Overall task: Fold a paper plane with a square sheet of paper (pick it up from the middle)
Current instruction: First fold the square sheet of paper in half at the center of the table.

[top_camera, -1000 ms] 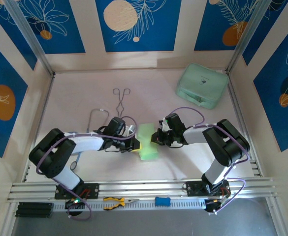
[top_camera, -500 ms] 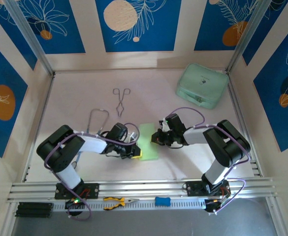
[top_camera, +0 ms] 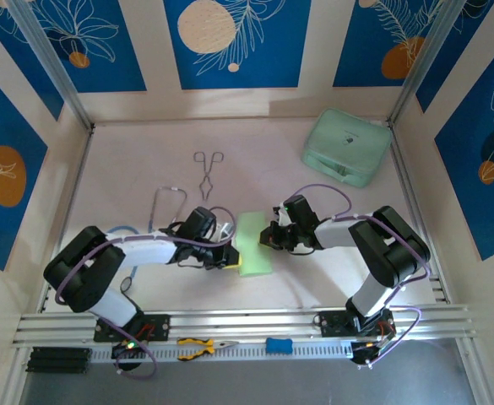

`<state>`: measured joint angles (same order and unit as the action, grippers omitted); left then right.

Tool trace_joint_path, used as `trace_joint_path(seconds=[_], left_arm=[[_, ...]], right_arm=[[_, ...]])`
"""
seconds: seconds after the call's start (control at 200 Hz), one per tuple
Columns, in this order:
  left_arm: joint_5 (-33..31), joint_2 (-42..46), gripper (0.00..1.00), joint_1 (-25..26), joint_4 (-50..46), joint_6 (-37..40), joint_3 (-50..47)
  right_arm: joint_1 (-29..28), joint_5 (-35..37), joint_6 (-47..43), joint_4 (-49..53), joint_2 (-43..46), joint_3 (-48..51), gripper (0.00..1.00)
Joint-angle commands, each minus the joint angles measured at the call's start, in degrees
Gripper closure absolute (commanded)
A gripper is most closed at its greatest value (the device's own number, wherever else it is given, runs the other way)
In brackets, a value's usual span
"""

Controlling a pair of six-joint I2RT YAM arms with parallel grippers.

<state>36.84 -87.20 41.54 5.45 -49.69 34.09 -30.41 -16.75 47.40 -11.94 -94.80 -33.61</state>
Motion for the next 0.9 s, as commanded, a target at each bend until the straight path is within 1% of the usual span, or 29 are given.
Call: trace_joint_path(seconds=[0.0, 0.235, 0.42, 0.505, 0.65, 0.895], left_arm=[[1.3, -1.9, 0.95, 0.6, 2.8, -1.9, 2.3], [3.3, -6.8, 0.94, 2.6, 4.5, -1.8, 1.8], [1.0, -8.3, 0.94, 3.2, 0.4, 1.1, -1.6], [0.7, -7.7, 0.94, 3.6, -1.5, 2.7, -3.6], [-2.5, -6.3, 0.94, 4.5, -7.3, 5.8, -4.5], [-3.2, -3.5, 0.96, 5.3, -7.9, 5.3, -4.8]], right_arm=[[0.0, 5.8, -1.1, 10.6, -1.5, 2.7, 1.00], [0.0, 6.1, -1.1, 10.6, -1.3, 2.9, 1.00], [-0.1, 6.1, -0.8, 10.2, -1.8, 3.0, 1.00], [0.0, 6.1, -0.9, 10.3, -1.8, 3.1, 1.00], [0.1, 6.4, -0.9, 10.5, -1.6, 3.2, 1.00], [0.2, 6.0, -1.5, 10.9, -1.5, 3.0, 1.00]])
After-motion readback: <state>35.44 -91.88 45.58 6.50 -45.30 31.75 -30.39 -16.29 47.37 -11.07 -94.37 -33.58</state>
